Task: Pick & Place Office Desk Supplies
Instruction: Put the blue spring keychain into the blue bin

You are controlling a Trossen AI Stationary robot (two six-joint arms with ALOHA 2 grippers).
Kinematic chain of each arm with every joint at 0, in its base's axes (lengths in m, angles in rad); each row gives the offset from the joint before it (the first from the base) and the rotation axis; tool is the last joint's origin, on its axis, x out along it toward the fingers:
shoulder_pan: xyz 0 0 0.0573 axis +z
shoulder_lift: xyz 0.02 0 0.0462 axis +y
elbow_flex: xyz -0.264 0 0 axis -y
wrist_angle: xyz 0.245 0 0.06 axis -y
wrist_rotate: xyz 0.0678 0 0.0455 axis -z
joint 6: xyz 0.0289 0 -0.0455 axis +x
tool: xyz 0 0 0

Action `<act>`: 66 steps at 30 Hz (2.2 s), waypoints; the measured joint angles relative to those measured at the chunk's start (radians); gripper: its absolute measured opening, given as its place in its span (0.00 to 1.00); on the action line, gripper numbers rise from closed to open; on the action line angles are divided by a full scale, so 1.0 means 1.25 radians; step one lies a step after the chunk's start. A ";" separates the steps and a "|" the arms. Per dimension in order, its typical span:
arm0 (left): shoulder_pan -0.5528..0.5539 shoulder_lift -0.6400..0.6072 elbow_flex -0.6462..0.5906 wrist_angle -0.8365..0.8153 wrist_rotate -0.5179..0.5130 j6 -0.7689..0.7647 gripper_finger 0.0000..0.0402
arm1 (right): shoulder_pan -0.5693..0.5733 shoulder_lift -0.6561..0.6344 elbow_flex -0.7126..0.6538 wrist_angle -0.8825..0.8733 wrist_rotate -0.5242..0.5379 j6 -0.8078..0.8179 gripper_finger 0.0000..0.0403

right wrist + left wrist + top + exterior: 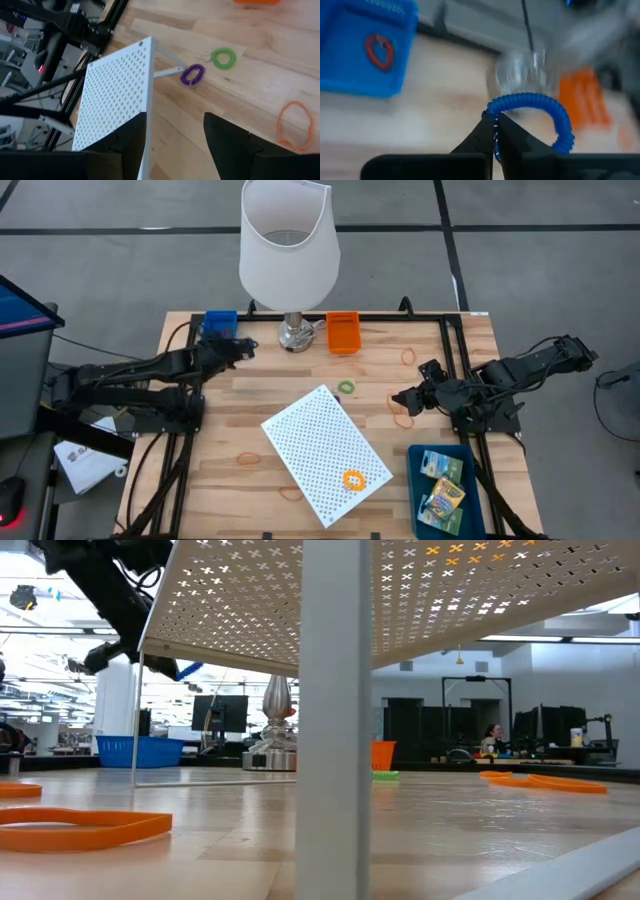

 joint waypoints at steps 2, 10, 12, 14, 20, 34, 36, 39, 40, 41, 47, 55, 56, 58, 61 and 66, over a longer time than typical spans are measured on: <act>-0.002 -0.010 -0.024 0.070 -0.091 -0.047 0.00 | 0.000 0.000 0.000 0.000 0.010 -0.005 0.48; 0.123 0.029 -0.083 0.416 -0.171 0.126 0.00 | -0.008 0.000 0.000 -0.005 0.021 -0.020 0.48; 0.179 0.044 -0.066 0.424 -0.127 0.205 0.00 | -0.008 0.000 0.000 -0.005 0.021 -0.020 0.48; 0.235 0.051 -0.049 0.421 -0.083 0.290 0.00 | -0.008 0.000 0.000 -0.005 0.021 -0.020 0.48; 0.415 0.085 0.050 0.311 0.059 0.540 0.00 | -0.007 0.000 0.000 -0.005 0.021 -0.014 0.48; 0.481 0.301 0.236 -0.108 0.154 0.709 0.00 | -0.007 0.000 0.000 -0.017 0.021 -0.005 0.48; 0.475 0.324 0.243 -0.113 0.129 0.699 0.00 | -0.007 0.000 0.000 -0.017 0.021 -0.005 0.48; 0.465 0.365 0.247 -0.148 0.087 0.681 0.00 | -0.007 0.000 0.000 -0.017 0.021 -0.006 0.48; 0.461 0.379 0.247 -0.161 0.075 0.668 0.00 | -0.007 0.000 0.000 -0.017 0.021 -0.006 0.48; 0.458 0.392 0.247 -0.171 0.062 0.649 0.00 | -0.007 0.000 0.000 -0.017 0.021 -0.006 0.48; 0.454 0.437 0.247 -0.198 0.021 0.507 0.00 | -0.005 0.000 0.000 -0.017 0.021 -0.008 0.48; 0.454 0.453 0.247 -0.195 0.000 0.474 0.01 | -0.005 0.000 0.000 -0.027 0.021 -0.008 0.48; 0.454 0.453 0.247 -0.190 0.000 0.468 0.01 | -0.005 0.000 0.000 -0.029 0.021 -0.008 0.48; 0.454 0.448 0.247 -0.182 0.000 0.462 0.04 | -0.005 0.000 0.000 -0.032 0.021 -0.013 0.48; 0.454 0.435 0.247 -0.170 0.006 0.455 0.11 | -0.005 0.000 0.000 -0.034 0.021 -0.018 0.48; 0.458 0.424 0.247 -0.151 0.012 0.434 0.28 | -0.006 0.000 0.000 -0.036 0.021 -0.023 0.48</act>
